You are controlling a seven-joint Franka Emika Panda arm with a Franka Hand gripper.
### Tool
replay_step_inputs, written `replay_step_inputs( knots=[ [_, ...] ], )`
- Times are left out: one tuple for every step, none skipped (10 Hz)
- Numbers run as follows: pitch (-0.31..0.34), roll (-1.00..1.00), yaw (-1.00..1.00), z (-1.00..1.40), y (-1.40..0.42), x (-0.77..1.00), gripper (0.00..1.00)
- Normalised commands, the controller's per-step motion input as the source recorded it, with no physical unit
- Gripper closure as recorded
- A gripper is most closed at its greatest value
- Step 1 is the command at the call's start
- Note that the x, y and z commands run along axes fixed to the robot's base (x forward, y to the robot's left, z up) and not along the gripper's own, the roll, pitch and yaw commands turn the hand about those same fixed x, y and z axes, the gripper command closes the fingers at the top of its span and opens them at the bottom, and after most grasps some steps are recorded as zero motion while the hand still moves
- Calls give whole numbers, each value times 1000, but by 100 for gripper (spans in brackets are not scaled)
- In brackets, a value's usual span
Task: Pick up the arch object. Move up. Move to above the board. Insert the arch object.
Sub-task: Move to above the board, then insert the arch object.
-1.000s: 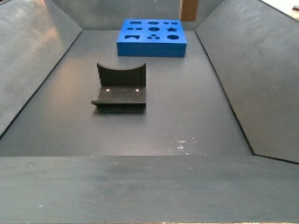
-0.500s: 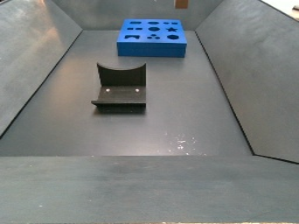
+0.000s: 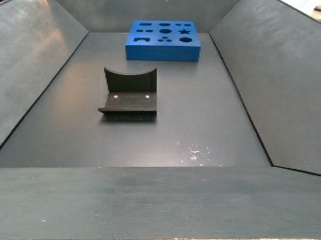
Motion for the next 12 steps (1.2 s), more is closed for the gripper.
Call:
replay_step_inputs(
  knots=[
    [122,9,3,20,-445,108,100],
    [104,20,11,23,-187,68,100],
    [0,0,0,0,-46,6,100],
    [0,-7,-60,0,-6,406,100],
    [0,-17,-14,0,-57,686,100],
    [0,0,-20,-26,-97,869,100],
    [3,0,0,-80,-91,1000,100],
    [10,0,-14,-189,-86,1000,100],
    [16,1,0,-269,-83,1000,100],
    [13,11,0,-297,-74,1000,100],
    [6,11,0,-303,-71,1000,100],
    [3,6,0,-294,-77,1000,100]
  ],
)
